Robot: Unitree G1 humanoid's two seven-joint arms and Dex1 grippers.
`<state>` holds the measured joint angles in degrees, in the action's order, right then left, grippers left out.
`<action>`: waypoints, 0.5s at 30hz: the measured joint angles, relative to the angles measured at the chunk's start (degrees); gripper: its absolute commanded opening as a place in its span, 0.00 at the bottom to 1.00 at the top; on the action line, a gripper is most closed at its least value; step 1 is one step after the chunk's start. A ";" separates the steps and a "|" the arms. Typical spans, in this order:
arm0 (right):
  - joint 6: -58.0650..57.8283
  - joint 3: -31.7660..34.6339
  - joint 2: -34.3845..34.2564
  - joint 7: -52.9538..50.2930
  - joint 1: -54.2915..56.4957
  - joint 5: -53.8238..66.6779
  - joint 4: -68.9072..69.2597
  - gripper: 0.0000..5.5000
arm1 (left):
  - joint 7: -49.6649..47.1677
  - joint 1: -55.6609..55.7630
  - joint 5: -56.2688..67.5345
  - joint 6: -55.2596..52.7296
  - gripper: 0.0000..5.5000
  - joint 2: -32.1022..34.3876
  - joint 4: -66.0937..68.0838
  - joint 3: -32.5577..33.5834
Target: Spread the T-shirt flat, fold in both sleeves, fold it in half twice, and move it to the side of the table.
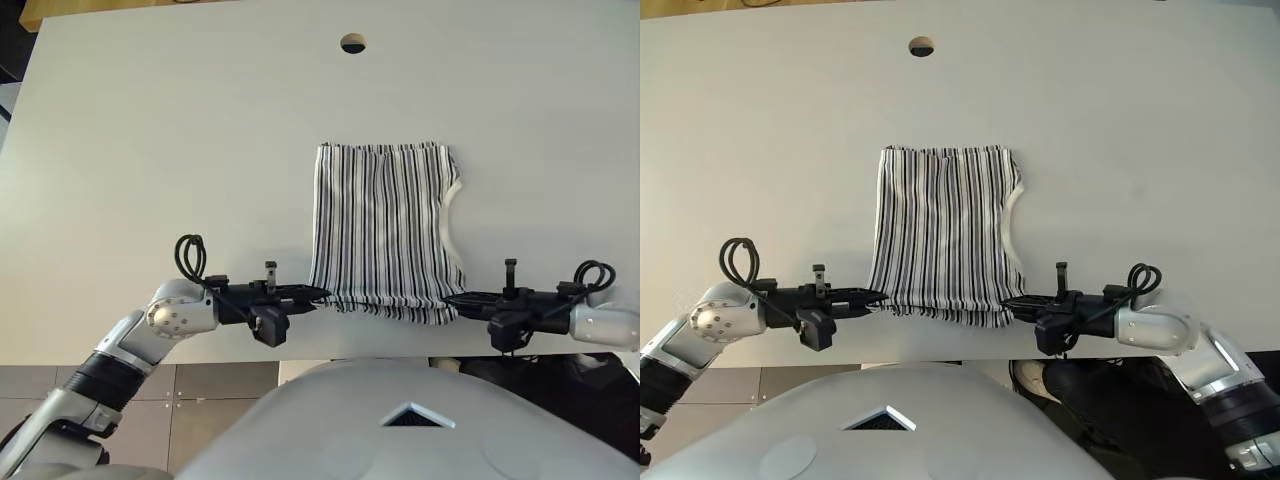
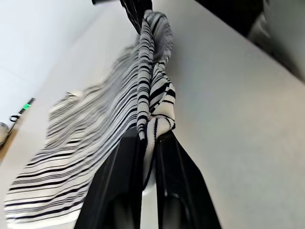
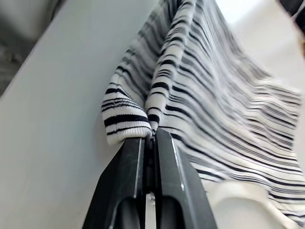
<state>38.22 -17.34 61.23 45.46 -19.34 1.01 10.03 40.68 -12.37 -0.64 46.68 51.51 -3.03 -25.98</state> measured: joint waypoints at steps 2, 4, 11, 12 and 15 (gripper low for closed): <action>-5.99 1.14 -3.23 0.10 3.91 5.53 0.30 0.02 | -2.34 2.62 2.76 -5.94 0.04 -4.79 -0.02 2.57; -12.70 1.66 -8.41 -1.30 8.80 7.31 -2.28 0.02 | -5.40 7.03 2.94 -10.52 0.04 -10.24 2.98 4.57; -33.35 3.61 -24.63 -8.98 24.35 9.89 -12.08 0.02 | -11.65 18.51 -4.96 -23.57 0.04 -20.15 14.37 6.54; -34.00 3.61 -26.17 -9.98 26.18 8.07 -14.69 0.02 | -13.24 21.23 -7.22 -24.07 0.04 -21.74 17.63 6.54; -33.80 3.42 -29.48 -12.43 29.52 3.88 -20.91 0.07 | -17.74 27.37 -14.24 -21.64 0.10 -24.50 27.46 5.15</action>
<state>4.42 -13.92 31.75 33.04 10.18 4.89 -10.89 22.93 15.00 -14.88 25.04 27.01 24.44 -20.83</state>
